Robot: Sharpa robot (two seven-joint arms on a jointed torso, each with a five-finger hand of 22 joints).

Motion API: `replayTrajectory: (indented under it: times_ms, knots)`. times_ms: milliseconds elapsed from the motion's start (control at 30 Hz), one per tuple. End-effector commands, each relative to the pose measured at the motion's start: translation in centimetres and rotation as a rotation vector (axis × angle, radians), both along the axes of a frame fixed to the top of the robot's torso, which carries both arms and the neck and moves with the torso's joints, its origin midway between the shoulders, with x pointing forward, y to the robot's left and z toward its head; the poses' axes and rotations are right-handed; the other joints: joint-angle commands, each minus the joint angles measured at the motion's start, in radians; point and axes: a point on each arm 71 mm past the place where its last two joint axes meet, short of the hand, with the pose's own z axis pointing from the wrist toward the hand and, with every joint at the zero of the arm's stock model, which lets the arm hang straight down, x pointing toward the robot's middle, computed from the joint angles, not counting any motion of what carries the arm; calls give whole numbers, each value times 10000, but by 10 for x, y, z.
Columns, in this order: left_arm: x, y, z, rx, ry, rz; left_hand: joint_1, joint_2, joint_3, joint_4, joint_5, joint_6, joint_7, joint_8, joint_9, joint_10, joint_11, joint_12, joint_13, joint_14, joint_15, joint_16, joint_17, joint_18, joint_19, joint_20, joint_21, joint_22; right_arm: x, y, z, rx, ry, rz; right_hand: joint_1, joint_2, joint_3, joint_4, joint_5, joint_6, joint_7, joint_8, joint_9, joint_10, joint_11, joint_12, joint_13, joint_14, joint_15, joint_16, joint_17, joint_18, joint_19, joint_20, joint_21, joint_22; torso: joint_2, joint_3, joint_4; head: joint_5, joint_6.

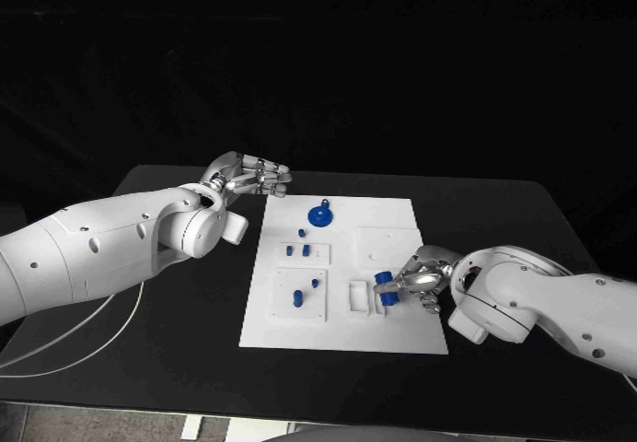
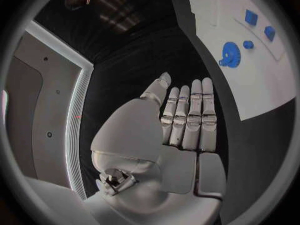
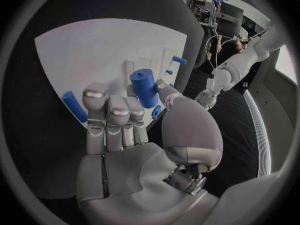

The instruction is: Assemble the parts on the task board

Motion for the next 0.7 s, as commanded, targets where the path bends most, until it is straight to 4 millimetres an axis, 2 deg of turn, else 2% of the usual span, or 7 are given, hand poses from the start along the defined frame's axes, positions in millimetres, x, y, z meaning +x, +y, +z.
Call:
replayTrajectory:
  times_ms: [33, 267, 433, 567, 700]
  knots:
    - [-1, -2, 0, -111, 10, -158, 73, -14, 5, 40, -24, 8, -27, 14, 4, -8, 4, -6, 1, -25, 13, -43, 2, 51, 71, 22, 12, -9, -2, 4, 0, 78, 140, 38, 53, -24, 280, -107, 33, 222, -144, 47, -37, 36, -23, -45, -15, -26, -76, -13, -24, -164, 536, -78, 24, 166, 4, -14, -10, 39, -19]
    - [-1, -3, 0, -115, 38, -198, 56, -15, -12, 62, -21, 8, -26, 11, 3, -13, 7, -6, 1, -27, 16, -41, 3, 47, 80, 26, 12, -73, -2, 14, -1, 5, 358, 386, -1, -161, 155, 350, 4, 243, -132, 48, -68, 26, -15, -90, -45, -36, -68, -19, -58, -178, 533, -74, -13, 176, 0, 2, 0, 132, -58]
    - [-1, -4, 0, -120, 62, -234, 42, -19, -34, 96, -17, -18, -22, 9, 2, -30, 13, -5, 2, -44, 23, -41, 4, 45, 91, 35, 9, -155, 0, 21, -7, -66, 523, 512, -67, -170, 128, 447, -1, 253, -131, 48, -80, 25, -18, -144, -81, -44, -71, -47, -85, -178, 532, -79, -40, 170, 15, 22, -3, 250, -67]
    - [-1, -4, 0, -121, 65, -237, 41, -20, -41, 108, -18, -22, -21, 9, 2, -32, 13, -4, 2, -43, 24, -40, 5, 45, 97, 37, 9, -189, 1, 27, -9, -29, 532, 568, -106, -209, 97, 534, -9, 264, -133, 51, -90, 31, -20, -167, -94, -43, -78, -50, -83, -181, 534, -88, -38, 176, 13, 21, -6, 255, -88]
    - [-1, -4, 0, -122, 66, -239, 39, -20, -54, 130, -21, -31, -19, 8, 2, -35, 12, -4, 2, -41, 24, -38, 6, 44, 108, 39, 10, -257, 3, 31, -10, -22, 448, 584, -117, -257, 65, 663, -15, 282, -135, 50, -102, 45, -25, -177, -93, -46, -85, -63, -85, -192, 538, -99, -28, 187, 13, 19, -7, 260, -58]
